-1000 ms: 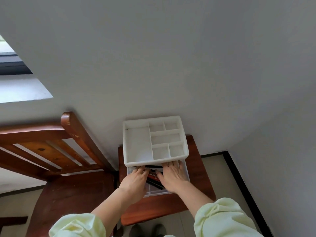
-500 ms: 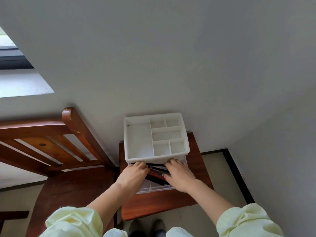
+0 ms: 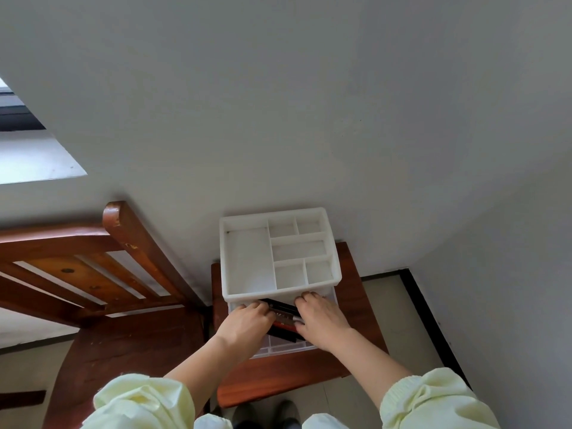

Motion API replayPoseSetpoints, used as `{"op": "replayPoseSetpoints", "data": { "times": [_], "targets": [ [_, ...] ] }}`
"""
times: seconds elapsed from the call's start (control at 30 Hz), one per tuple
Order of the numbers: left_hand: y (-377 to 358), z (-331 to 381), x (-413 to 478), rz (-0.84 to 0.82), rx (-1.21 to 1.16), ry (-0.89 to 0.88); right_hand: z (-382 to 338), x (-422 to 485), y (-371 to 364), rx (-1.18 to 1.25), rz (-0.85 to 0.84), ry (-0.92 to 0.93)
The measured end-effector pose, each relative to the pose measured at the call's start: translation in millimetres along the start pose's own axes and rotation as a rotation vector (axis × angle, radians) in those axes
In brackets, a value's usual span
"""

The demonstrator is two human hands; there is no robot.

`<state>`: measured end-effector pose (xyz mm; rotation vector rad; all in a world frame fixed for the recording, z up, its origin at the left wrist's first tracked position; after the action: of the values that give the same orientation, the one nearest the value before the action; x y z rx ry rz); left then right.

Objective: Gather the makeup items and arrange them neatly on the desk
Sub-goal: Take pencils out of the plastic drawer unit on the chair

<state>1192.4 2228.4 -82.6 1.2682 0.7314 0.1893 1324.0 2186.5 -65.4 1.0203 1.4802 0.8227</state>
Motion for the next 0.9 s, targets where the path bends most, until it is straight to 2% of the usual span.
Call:
{"op": "replayPoseSetpoints", "data": {
  "times": [0.17, 0.33, 0.43, 0.73, 0.9],
  "targets": [
    [-0.3, 7.7, 5.9, -0.067, -0.006, 0.028, -3.6, 3.8, -0.8, 0.023, -0.05, -0.016],
    [-2.5, 10.6, 11.5, -0.129, 0.006, 0.048, -7.6, 8.2, -6.6, 0.085, -0.168, -0.04],
    [-6.4, 9.0, 11.2, -0.154, 0.01, 0.06, -7.6, 9.0, -6.1, 0.106, -0.173, -0.063],
    [-7.0, -3.7, 1.1, -0.124, -0.313, 0.176, 5.9, -0.8, 7.7, 0.117, -0.173, -0.133],
    [2.3, 6.4, 6.3, -0.218, -0.444, 0.157, 8.2, -6.8, 13.3, 0.072, -0.204, -0.15]
  ]
}}
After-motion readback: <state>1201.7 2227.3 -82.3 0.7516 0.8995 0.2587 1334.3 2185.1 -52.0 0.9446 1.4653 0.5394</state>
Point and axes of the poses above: each hand's wrist, its own x-axis towards the middle knuckle, its own y-axis out of the back of the hand, z = x × y, the point moved 5 cm from there along x, towards the middle knuckle, and after that the axes turned 2 degrees about -x, right-handed, at the moved point
